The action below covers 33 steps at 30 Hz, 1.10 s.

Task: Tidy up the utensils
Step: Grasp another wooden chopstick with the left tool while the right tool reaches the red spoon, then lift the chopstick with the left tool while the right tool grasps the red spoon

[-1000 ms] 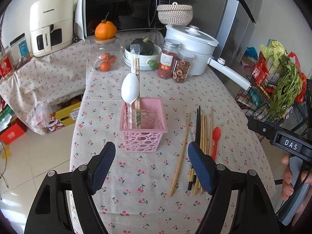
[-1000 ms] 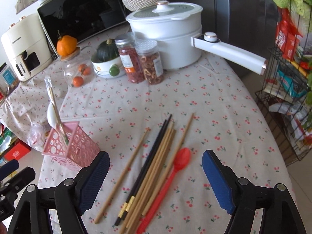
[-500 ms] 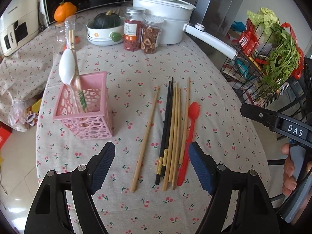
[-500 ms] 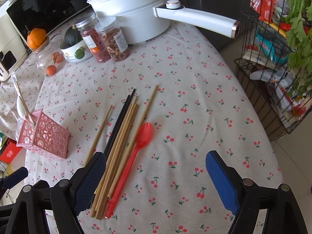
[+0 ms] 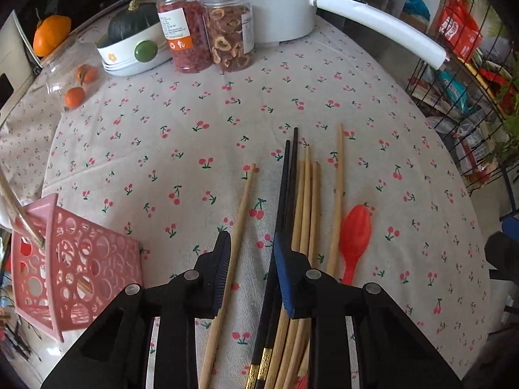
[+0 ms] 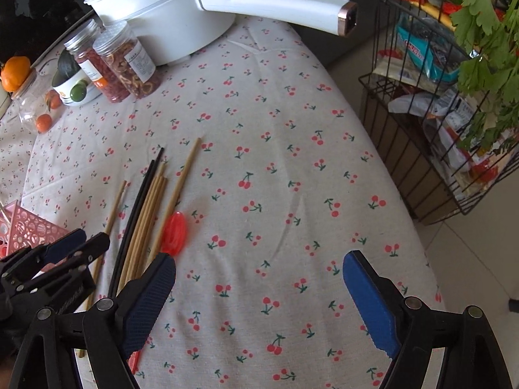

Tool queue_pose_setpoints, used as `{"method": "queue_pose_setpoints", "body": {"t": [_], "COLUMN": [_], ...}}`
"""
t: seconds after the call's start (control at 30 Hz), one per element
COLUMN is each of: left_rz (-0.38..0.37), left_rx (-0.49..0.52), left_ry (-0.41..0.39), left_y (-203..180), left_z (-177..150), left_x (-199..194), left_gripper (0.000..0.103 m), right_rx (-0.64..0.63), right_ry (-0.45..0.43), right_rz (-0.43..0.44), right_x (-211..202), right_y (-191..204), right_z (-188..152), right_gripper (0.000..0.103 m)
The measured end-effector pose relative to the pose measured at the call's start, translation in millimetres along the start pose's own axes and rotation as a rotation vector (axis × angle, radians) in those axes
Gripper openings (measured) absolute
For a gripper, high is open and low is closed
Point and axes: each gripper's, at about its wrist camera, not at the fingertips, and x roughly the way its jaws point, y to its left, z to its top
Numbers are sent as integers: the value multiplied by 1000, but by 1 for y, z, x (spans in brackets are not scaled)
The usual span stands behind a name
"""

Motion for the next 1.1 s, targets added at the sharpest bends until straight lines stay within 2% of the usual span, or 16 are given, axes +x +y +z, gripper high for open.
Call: {"method": "queue_pose_setpoints", "body": {"t": [0.13,0.27,0.33,0.37,0.43,0.57,0.73,0.97,1.1], "left_rz": [30,-1,-9,-7,5,-3,-59,-132,-141], "left_rx": [-34,-76,-65,-48,-34,9,30,36,49], "left_ry": [37,38,46,54,66,13,-65,-189,-257], "left_y": [9,17,16,15,14,8,9,23,36], "left_z": [9,13,14,14,14,8,-4,-40,-65], "left_x": [23,30,31,31,29,5,-39,-105,-133], "left_gripper": [27,25,20,9,6,6,6,6,6], "right_rx": [-8,-9,-7,-6,-3,4,11,6,-17], "right_ry": [9,17,22,27,43,65,84,98,114], "right_rz": [4,11,15,20,32,40,43,46,62], "right_x": [4,8,10,12,17,25,30,35,41], "right_y": [-1,-1,1,2,5,10,13,18,27], "right_z": [3,5,7,7,8,9,6,0,-3], "right_gripper": [88,88,88,88,88,88,88,88,88]}}
